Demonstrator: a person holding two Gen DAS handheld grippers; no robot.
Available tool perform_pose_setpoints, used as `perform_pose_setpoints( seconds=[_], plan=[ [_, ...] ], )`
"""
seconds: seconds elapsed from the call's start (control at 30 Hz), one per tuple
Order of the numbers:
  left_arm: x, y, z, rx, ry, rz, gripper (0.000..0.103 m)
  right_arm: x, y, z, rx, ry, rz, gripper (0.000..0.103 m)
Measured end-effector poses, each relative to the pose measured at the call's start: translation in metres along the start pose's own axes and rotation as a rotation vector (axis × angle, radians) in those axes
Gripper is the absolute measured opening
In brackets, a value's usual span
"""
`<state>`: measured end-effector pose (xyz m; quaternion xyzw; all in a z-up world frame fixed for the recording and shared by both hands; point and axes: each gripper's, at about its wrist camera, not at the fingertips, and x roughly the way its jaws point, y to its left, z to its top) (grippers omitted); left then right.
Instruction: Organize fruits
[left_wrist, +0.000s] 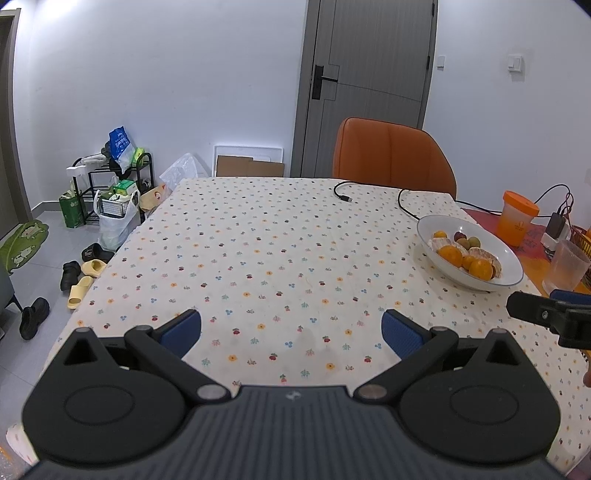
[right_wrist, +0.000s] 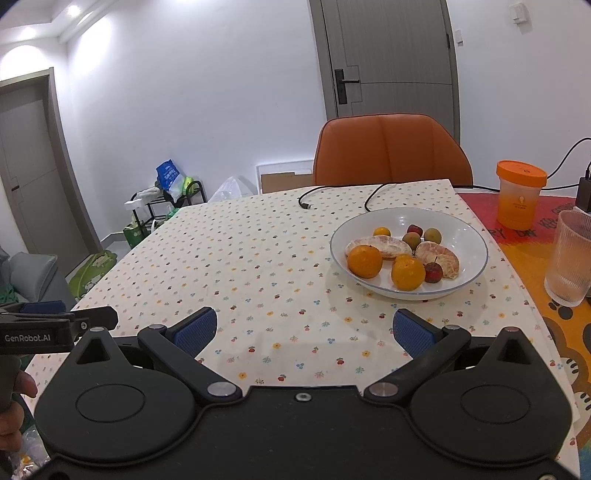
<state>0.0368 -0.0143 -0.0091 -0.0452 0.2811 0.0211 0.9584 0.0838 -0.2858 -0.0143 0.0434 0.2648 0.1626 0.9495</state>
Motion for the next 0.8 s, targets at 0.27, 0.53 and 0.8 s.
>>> perform_pose_setpoints(
  seconds=[0.27,0.53,0.8],
  plan=[
    [0.0005,-0.0006,-0.0018,0.002,0.0,-0.004,0.103,0.0012,0.0001,-0.0014,0.001,0.001,-0.002,0.103],
    [0.0004,-0.0022,-0.0024,0.005,0.003,-0.01,0.103,0.0032,0.0001,-0.003,-0.001,0.009,-0.004,0.103],
    [0.0005,0.0001,-0.0007,-0.003,0.012,-0.021,0.103,0.0065,-0.0007,-0.0048,-0.001,0.018,-0.006,0.103]
  ],
)
